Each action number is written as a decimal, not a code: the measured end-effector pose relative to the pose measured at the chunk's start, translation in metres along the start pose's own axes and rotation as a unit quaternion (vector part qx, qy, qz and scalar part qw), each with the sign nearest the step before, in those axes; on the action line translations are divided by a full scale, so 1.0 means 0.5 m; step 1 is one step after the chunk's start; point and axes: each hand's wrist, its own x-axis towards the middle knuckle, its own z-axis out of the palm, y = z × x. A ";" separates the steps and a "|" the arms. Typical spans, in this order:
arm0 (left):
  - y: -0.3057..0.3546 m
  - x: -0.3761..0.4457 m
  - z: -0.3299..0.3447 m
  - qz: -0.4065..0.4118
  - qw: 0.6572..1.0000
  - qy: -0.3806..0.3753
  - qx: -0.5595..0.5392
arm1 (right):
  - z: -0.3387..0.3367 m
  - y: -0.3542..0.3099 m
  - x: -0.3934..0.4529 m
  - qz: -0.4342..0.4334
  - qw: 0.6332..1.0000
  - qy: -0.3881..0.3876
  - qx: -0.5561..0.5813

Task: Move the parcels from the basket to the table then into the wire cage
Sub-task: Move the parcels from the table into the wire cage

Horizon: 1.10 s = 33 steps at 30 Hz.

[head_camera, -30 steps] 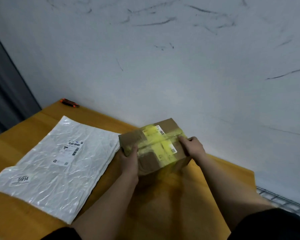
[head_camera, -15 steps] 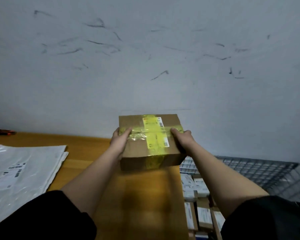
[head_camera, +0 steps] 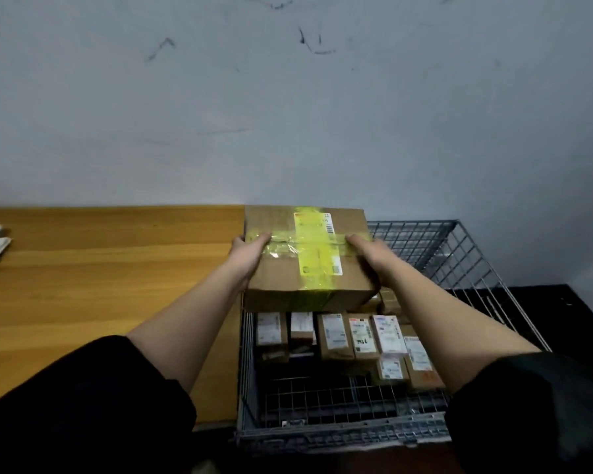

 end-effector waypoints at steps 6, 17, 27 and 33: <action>-0.094 -0.010 0.100 -0.073 0.994 -0.034 0.073 | -0.071 0.134 0.033 0.054 0.998 0.009 -0.011; -0.339 0.078 0.156 -0.213 0.971 -0.043 0.098 | -0.023 0.398 0.103 0.176 0.984 -0.002 -0.039; -0.547 0.128 0.202 -0.298 0.951 -0.015 0.084 | 0.008 0.594 0.192 0.291 0.953 -0.073 -0.026; -0.626 0.144 0.212 -0.333 0.941 0.024 0.061 | 0.023 0.680 0.214 0.319 0.943 -0.089 -0.038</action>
